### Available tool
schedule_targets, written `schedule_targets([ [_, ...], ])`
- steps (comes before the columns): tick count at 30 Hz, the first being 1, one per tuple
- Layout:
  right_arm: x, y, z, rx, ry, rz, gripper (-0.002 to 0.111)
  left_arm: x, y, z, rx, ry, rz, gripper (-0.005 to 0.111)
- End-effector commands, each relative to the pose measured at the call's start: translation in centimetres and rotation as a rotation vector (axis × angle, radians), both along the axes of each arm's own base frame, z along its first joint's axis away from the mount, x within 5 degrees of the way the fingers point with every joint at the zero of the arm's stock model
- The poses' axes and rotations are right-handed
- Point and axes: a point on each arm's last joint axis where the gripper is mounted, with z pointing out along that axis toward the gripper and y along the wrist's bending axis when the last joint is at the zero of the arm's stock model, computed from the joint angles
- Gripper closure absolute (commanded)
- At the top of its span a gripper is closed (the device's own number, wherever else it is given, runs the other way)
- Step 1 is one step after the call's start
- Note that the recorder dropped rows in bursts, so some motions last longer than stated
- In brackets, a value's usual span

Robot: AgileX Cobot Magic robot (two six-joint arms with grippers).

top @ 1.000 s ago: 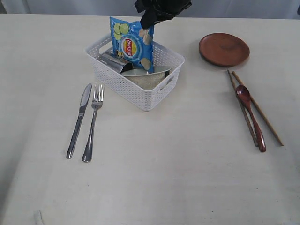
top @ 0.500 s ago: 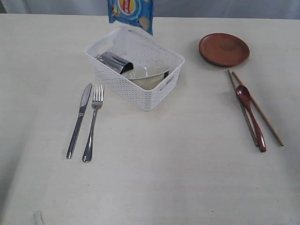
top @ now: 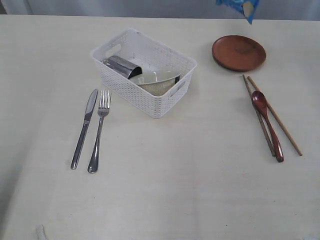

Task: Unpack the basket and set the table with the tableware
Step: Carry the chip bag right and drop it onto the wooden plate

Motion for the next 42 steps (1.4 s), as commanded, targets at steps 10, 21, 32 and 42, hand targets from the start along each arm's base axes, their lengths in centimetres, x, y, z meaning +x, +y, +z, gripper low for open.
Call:
schedule_targets([
  [10,1.3,-7.3,-14.8,0.444,0.312,-0.109,0.109,0.0,0.0,0.0,-0.004,-0.011,0.001,0.107],
  [21,1.3,-7.8,-18.3,0.479,0.366,-0.115,0.109,0.0,0.0,0.0,-0.004,-0.011,0.001,0.107],
  [32,0.0,-10.4,-16.4,0.390,0.387,-0.125,0.097,0.0,0.0,0.0,-0.004,-0.011,0.001,0.107],
  [42,0.6,-7.3,-15.8,0.388,0.404,-0.083,0.059,0.0,0.0,0.0,-0.004,-0.011,0.001,0.107],
])
